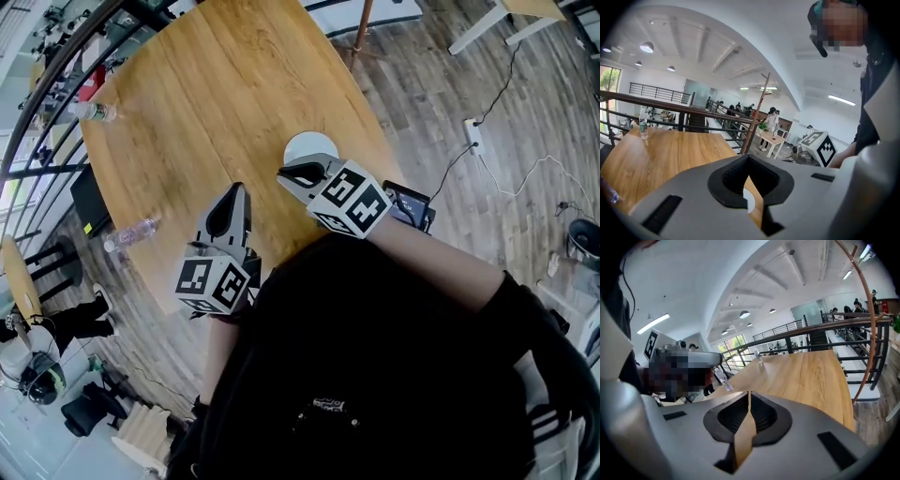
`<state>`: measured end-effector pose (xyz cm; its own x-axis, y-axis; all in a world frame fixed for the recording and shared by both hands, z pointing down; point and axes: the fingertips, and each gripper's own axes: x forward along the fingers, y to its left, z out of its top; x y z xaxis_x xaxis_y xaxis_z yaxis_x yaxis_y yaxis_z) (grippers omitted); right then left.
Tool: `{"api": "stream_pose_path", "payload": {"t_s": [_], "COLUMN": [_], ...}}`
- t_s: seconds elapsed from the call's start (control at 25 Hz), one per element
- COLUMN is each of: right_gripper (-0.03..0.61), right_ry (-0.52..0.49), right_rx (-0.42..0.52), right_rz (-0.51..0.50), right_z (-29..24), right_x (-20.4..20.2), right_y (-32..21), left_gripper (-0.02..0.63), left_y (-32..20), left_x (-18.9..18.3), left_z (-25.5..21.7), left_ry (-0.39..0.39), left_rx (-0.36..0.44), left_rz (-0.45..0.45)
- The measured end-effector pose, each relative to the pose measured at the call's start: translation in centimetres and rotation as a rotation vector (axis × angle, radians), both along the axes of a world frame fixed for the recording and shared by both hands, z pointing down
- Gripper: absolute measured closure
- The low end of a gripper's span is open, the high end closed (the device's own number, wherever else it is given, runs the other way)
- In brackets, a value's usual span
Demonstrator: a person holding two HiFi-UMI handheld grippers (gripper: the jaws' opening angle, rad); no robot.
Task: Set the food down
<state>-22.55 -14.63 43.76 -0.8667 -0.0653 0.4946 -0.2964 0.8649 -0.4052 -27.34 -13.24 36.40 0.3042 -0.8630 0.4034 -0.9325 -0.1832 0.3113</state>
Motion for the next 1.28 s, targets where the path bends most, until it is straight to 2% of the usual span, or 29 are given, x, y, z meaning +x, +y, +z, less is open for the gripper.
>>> {"api": "stream_pose_path", "payload": {"t_s": [0.12, 0.2, 0.24, 0.36, 0.44, 0.68, 0.8, 0.88, 1.0, 1.28], "right_gripper": [0.548, 0.557, 0.558, 0.558, 0.56, 0.56, 0.56, 0.56, 0.56, 0.56], "right_ry": [-0.088, -0.144, -0.178, -0.283, -0.314, -0.317, -0.304, -0.311, -0.27, -0.266], "right_rx": [-0.136, -0.147, -0.098, 0.149, 0.252, 0.259, 0.235, 0.247, 0.257, 0.25], "right_rz": [0.054, 0.071, 0.069, 0.046, 0.026, -0.009, -0.006, -0.014, -0.006, -0.023], "right_z": [-1.5, -3.0, -4.2, -8.3, -10.0, -9.8, -9.3, -10.3, -9.6, -8.7], "right_x": [0.6, 1.0, 1.0, 0.9, 0.4, 0.0, 0.4, 0.6, 0.2, 1.1], "right_y": [-0.2, -0.4, -0.4, -0.6, -0.6, -0.2, -0.2, 0.3, 0.4, 0.8], "left_gripper": [0.611, 0.612, 0.611, 0.611, 0.611, 0.612, 0.611, 0.612, 0.611, 0.612], "left_y": [-0.4, -0.5, -0.5, -0.7, -1.0, -1.4, -1.3, -1.0, -0.6, -1.0], "left_x": [0.6, 1.0, 1.2, 1.8, 1.9, 1.9, 1.9, 2.0, 1.8, 3.5], "left_z": [-1.0, -1.5, -1.7, -2.3, -2.6, -2.9, -2.3, -2.0, -1.7, -1.5], "left_ry": [-0.004, -0.001, 0.001, 0.0, -0.006, -0.022, -0.021, -0.019, -0.018, -0.016], "left_rx": [0.034, 0.045, 0.049, 0.071, 0.085, 0.095, 0.074, 0.059, 0.047, 0.058], "left_rz": [0.008, 0.014, 0.02, 0.058, 0.076, 0.083, 0.075, 0.074, 0.08, 0.116]}}
